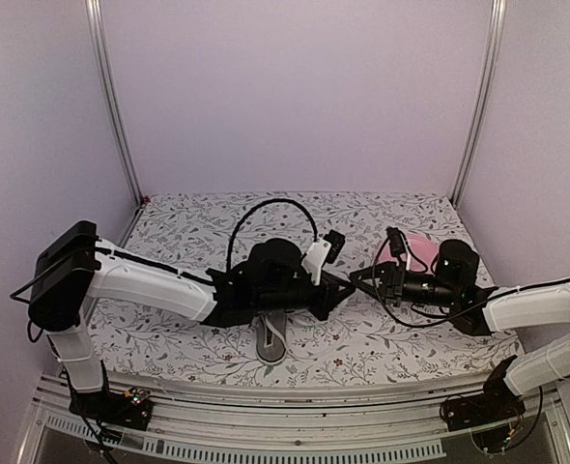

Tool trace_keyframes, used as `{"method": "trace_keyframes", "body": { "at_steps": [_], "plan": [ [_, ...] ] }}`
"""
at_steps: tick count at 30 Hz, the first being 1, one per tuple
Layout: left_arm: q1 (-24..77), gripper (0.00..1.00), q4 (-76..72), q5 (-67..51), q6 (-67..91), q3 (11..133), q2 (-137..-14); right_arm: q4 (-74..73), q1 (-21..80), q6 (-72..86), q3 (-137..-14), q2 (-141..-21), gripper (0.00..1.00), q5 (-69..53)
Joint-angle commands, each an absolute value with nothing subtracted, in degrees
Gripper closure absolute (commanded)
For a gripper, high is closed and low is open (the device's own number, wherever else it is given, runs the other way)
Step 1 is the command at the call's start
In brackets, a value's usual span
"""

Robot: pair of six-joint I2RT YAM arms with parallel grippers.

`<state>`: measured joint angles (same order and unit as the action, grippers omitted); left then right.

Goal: Tie the shoes

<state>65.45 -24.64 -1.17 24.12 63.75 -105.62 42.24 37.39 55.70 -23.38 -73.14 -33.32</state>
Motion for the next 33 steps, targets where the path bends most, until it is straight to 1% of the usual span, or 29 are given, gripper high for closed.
{"method": "trace_keyframes", "body": {
  "at_steps": [1, 3, 4, 5, 6, 8, 9, 10, 11, 13, 15, 17, 19, 20, 21, 24, 25, 26, 33],
  "plan": [
    [65.24, 1.0, -26.02, -1.79, 24.35, 62.76, -103.85, 43.11, 37.86, 55.86, -24.74, -74.0, 0.82, -32.14],
    [65.27, 1.0, -26.02, -1.68, 24.33, 62.51, -103.64, 42.86, 37.81, 56.02, -24.63, -74.01, 0.94, -31.67],
    [65.3, 1.0, -26.02, -1.74, 24.23, 62.42, -103.43, 42.69, 37.82, 56.07, -24.57, -73.89, 0.97, -31.33],
    [65.27, 1.0, -25.68, -1.97, 23.99, 62.4, -103.37, 42.57, 37.82, 56.07, -24.46, -73.65, 0.97, -31.03],
    [65.29, 0.98, -24.95, -1.85, 23.73, 62.49, -103.4, 42.48, 37.81, 56.03, -24.5, -73.39, 0.97, -30.87],
    [65.17, 0.68, -23.05, -0.27, 23.05, 62.38, -103.51, 41.66, 37.8, 55.69, -24.91, -72.33, 0.98, -30.48],
    [65.02, 0.57, -22.14, 0.36, 22.57, 62.05, -103.72, 41.01, 37.8, 55.36, -25.21, -71.66, 0.98, -30.23],
    [64.88, 0.49, -21.36, 0.68, 22.03, 61.85, -104.02, 40.36, 37.83, 55.15, -25.35, -70.9, 0.98, -29.94],
    [64.79, 0.44, -20.61, 0.62, 21.32, 61.8, -104.4, 39.46, 37.8, 54.84, -25.64, -70.2, 0.98, -29.9],
    [64.67, 0.38, -18.88, 0.5, 19.25, 62.18, -105.38, 37.66, 37.79, 54.19, -26.39, -68.72, 0.98, -29.42],
    [64.67, 0.35, -16.56, 0.91, 17.68, 63.1, -106.53, 35.63, 37.82, 53.4, -27.18, -67.44, 0.98, -28.93],
    [64.67, 0.34, -14.65, 1.45, 16.44, 63.81, -107.47, 34.33, 37.82, 52.69, -27.67, -66.36, 0.98, -28.66],
    [64.67, 0.36, -14.16, 2.11, 15.8, 63.98, -107.98, 33.45, 37.85, 52.31, -28.16, -65.74, 0.98, -28.66],
    [64.62, 0.41, -14.11, 2.31, 15.62, 63.98, -108.11, 33.14, 37.8, 52.23, -28.4, -65.67, 0.98, -28.8],
    [64.61, 0.49, -14.15, 2.46, 15.5, 64.05, -108.17, 32.86, 37.79, 52.14, -28.61, -65.72, 0.98, -28.97],
    [64.65, 0.87, -14.4, 3.41, 15.46, 63.98, -107.71, 31.86, 37.79, 51.62, -29.65, -65.96, 0.98, -28.86],
    [64.63, 0.97, -14.73, 3.92, 15.65, 63.68, -107.3, 31.31, 37.89, 51.25, -30.18, -66.12, 0.98, -28.79],
    [64.68, 1.0, -15.07, 4.47, 15.95, 63.31, -106.59, 30.53, 37.88, 50.52, -31.12, -66.36, 0.98, -28.55],
    [61.71, 1.0, -15.58, 8.22, 19.07, 58.82, -97.92, 21.2, 39.07, 42.59, -40.34, -71.19, 0.97, -24.53]
  ]
}}
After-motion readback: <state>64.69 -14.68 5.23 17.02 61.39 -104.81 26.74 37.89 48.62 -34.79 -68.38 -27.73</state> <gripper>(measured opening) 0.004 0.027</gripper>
